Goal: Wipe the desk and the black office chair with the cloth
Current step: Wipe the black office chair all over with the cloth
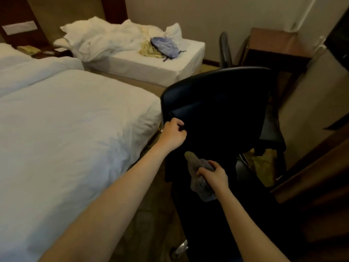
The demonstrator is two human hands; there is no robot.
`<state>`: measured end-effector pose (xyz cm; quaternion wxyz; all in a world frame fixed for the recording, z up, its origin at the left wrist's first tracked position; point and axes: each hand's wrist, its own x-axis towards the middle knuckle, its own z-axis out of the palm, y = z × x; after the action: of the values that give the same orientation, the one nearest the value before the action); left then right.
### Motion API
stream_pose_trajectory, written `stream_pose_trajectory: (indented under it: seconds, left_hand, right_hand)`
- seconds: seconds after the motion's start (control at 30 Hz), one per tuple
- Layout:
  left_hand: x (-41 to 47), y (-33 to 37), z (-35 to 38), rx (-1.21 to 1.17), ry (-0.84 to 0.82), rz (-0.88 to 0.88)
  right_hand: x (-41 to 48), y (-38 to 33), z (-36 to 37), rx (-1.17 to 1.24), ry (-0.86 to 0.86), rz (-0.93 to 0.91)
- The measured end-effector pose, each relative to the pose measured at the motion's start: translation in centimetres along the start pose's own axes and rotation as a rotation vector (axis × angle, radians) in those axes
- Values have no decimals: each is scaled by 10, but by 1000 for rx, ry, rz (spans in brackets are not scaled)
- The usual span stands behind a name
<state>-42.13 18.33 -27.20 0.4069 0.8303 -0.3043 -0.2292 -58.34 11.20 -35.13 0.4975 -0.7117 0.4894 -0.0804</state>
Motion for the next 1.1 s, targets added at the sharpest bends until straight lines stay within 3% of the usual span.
stream_pose_trajectory:
  seconds: [0.1,0.17,0.4,0.7,1.1]
  left_hand:
    - [18,19,-16,262,388,184]
    - [35,33,-34,334,482,233]
    - [107,25,-52,316,122,217]
    - [113,25,-64,434,68,286]
    - [64,8,-88,464,-67,283]
  right_hand:
    - [9,-16,2,40,-7,28]
    - [16,-24,4,64,-2,45]
    - [35,-47,42,223,238,164]
    - [28,-98,86,403,577,326]
    - [-8,-122,106,265,720,322]
